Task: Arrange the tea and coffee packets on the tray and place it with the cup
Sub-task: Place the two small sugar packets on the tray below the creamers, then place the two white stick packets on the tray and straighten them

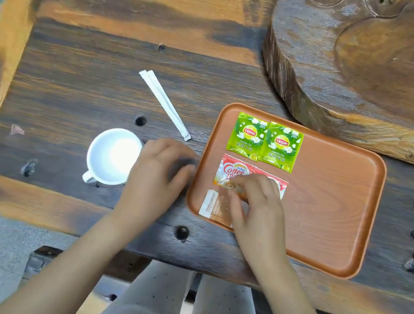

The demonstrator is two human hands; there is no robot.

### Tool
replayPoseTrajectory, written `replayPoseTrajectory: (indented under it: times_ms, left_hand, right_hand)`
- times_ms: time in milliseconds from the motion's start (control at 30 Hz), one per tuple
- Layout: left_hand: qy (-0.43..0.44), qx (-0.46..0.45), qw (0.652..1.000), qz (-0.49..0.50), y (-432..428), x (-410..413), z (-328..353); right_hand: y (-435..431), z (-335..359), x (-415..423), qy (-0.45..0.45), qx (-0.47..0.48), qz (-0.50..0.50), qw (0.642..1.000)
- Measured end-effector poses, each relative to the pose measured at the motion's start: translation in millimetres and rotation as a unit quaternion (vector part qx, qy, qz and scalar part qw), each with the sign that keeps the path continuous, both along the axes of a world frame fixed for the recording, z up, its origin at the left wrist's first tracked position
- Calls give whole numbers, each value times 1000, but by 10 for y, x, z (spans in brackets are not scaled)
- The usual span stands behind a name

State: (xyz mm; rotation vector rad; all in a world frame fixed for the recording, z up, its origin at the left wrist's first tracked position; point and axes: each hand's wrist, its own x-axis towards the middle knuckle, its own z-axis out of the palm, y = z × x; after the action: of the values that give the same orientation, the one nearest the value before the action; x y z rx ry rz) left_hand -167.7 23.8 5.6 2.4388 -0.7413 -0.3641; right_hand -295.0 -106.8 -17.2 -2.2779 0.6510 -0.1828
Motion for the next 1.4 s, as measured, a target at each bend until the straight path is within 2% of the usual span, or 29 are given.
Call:
replayPoseTrajectory:
  times_ms: [67,133,233,333,433,567,700,833,1133,1400]
  left_hand:
    - [13,3,998,53,27,193,137]
    - [76,-14,988,133,5,413,166]
    - [242,-104,931,252,-125,829,91]
    - [291,-45,911,289,-256,1173,-109]
    - [315,29,904,287,-355,1303,-262]
    - [383,-26,860,336,-402,1304,-297]
    - [433,-64,841,318,-398,1232,-243]
    - [497,-133,799,312,-419,1169,-167]
    - [537,-244,761,269,-705,917,365]
    - [537,-259,783,176,-1106,406,659]
  right_hand:
    - [6,36,374,4,-16,16,1000]
    - [41,37,793,44,-30,47,997]
    - [158,-45,1336,125,-89,114,982]
    - [293,-144,1637,178,-132,138,965]
    - [336,-165,1726,194,-133,100,967]
    - [335,-143,1732,207,-101,77,970]
    - [236,-54,1690,216,21,40,975]
    - [142,82,1609,193,117,-20,974]
    - [-164,557,1303,114,223,-70,966]
    - [-617,865,626,39,230,-105,967]
